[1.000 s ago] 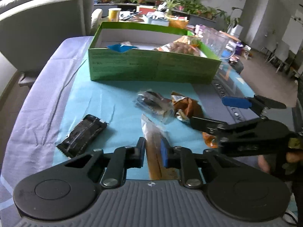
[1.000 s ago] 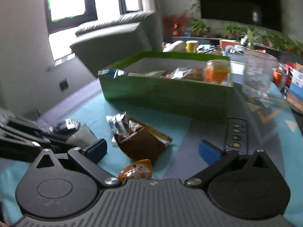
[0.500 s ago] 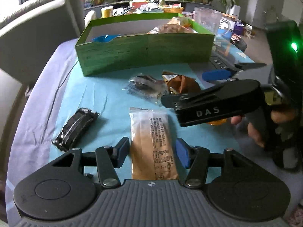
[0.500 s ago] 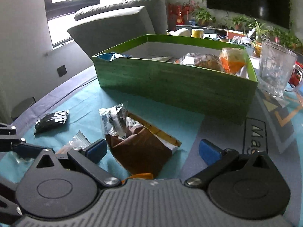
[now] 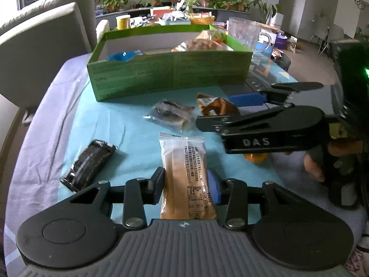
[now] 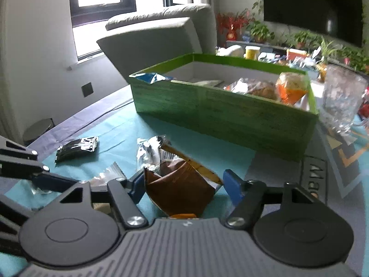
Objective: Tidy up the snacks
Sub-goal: 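Grasp a tan wrapped cake with the left tool while the right tool grasps a brown packet, then carry both snacks over the green box and lower them in, then move both tools back over the remaining snacks on the table, then grasp a clear-wrapped dark bar with the left tool while the right tool grasps the orange cup snack, then carry both snacks into the green box and open both tools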
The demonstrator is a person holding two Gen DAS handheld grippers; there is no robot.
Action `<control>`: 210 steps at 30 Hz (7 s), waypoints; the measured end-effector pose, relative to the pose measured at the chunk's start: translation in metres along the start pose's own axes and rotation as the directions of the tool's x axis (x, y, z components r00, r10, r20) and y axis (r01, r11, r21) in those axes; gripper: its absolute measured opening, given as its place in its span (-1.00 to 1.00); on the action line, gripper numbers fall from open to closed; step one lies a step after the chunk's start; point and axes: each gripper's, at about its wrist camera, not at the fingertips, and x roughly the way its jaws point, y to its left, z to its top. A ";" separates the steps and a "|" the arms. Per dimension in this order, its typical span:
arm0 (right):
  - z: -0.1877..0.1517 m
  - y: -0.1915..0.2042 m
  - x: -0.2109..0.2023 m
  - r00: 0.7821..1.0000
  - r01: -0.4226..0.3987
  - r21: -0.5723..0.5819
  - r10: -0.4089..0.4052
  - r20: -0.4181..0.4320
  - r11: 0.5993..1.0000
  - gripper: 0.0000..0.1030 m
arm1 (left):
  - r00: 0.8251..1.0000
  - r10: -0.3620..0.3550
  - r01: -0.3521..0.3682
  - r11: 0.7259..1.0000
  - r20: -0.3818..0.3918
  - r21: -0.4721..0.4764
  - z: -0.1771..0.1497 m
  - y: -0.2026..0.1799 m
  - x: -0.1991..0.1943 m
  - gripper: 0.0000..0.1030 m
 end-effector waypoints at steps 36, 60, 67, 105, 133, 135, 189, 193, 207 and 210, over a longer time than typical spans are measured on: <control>0.085 -0.048 0.003 0.941 0.236 0.112 -0.256 0.220 0.965 0.18 | 0.954 0.128 -0.121 0.992 0.272 -0.041 0.145 0.052 0.018 -0.27; 0.074 -0.051 0.053 0.950 0.292 0.073 -0.298 0.091 0.954 0.19 | 0.970 0.193 -0.185 0.981 0.151 -0.065 0.144 0.072 0.064 -0.05; 0.061 -0.043 0.018 0.948 0.292 0.103 -0.302 0.103 0.951 0.19 | 0.961 0.208 -0.196 0.977 0.185 -0.078 0.127 0.083 0.023 0.02; -0.031 -0.006 -0.059 0.978 0.198 0.196 -0.207 0.024 0.960 0.19 | 0.997 -0.054 0.049 0.995 -0.053 -0.090 -0.035 0.118 -0.041 0.06; -0.038 0.024 -0.033 0.985 0.173 0.107 -0.169 -0.047 0.979 0.19 | 0.999 -0.040 0.044 0.992 -0.036 0.122 -0.049 0.096 -0.034 0.08; -0.037 0.026 -0.032 0.981 0.192 0.083 -0.189 -0.045 0.978 0.18 | 0.998 -0.054 0.056 0.994 -0.031 0.089 -0.051 0.097 -0.036 -0.02; 0.061 -0.018 -0.039 0.941 0.181 0.084 -0.197 0.275 0.980 -0.30 | 0.949 -0.083 0.086 0.996 0.305 0.003 0.107 0.055 -0.009 -0.44; 0.069 -0.023 -0.026 0.944 0.159 0.083 -0.176 0.278 0.984 -0.30 | 0.952 -0.063 0.075 0.997 0.298 -0.031 0.119 0.063 0.010 -0.44; 0.091 -0.053 0.029 0.953 0.169 0.140 -0.198 0.230 0.976 -0.30 | 0.964 -0.010 0.039 0.994 0.264 -0.105 0.162 0.081 0.075 -0.40; 0.092 -0.062 0.041 0.958 0.168 0.187 -0.205 0.202 0.968 -0.28 | 0.967 0.046 -0.016 0.992 0.249 -0.123 0.162 0.085 0.081 -0.27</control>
